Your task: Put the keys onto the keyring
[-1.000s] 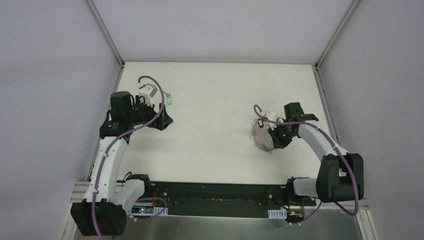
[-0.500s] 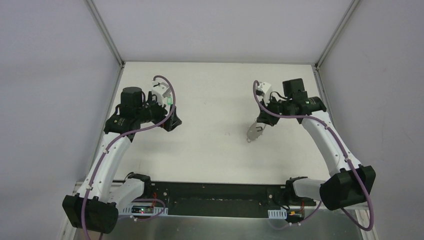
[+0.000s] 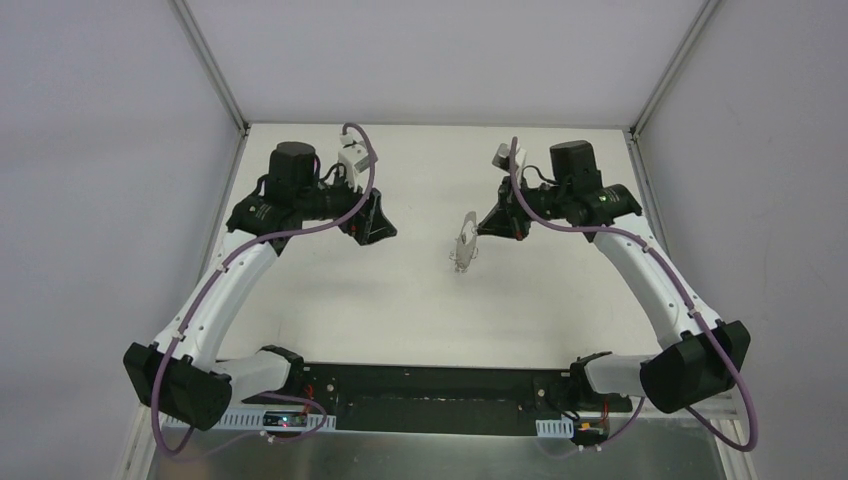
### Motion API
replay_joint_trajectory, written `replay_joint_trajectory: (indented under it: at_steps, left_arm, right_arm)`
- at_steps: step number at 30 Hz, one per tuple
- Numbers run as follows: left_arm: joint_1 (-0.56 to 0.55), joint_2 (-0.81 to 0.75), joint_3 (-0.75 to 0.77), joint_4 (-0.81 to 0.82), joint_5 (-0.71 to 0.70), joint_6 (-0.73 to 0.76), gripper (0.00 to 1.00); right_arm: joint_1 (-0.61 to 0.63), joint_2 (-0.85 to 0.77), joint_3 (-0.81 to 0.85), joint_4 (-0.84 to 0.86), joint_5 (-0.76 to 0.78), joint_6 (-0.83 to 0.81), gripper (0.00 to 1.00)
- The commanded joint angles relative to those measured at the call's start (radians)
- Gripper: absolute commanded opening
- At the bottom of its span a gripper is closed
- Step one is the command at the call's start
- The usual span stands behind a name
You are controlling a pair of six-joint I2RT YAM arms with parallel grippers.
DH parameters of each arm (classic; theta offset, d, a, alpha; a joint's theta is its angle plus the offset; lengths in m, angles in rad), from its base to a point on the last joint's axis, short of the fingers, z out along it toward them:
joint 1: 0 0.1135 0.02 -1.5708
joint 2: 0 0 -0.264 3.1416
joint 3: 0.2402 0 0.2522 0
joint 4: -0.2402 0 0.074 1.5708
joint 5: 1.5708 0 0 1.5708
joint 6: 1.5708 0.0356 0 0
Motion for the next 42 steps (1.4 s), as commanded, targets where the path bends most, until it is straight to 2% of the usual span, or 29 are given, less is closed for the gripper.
replay_joint_trajectory:
  at_steps: [1, 10, 22, 42]
  left_arm:
    - [-0.050, 0.051, 0.113, 0.058, 0.111, -0.061, 0.82]
    - [-0.176, 0.169, 0.214, 0.112, 0.179, -0.130, 0.62]
    - [-0.255, 0.179, 0.194, 0.095, 0.201, -0.007, 0.41]
    - [-0.311, 0.177, 0.135, 0.209, 0.192, -0.051, 0.21]
  right_arm:
    - [0.012, 0.033, 0.019, 0.144, -0.206, 0.125, 0.00]
    - [0.074, 0.109, 0.017, 0.334, -0.308, 0.286, 0.00]
    - [0.093, 0.090, -0.012, 0.418, -0.400, 0.387, 0.00]
    - [0.091, 0.039, -0.082, 0.555, -0.434, 0.502, 0.00]
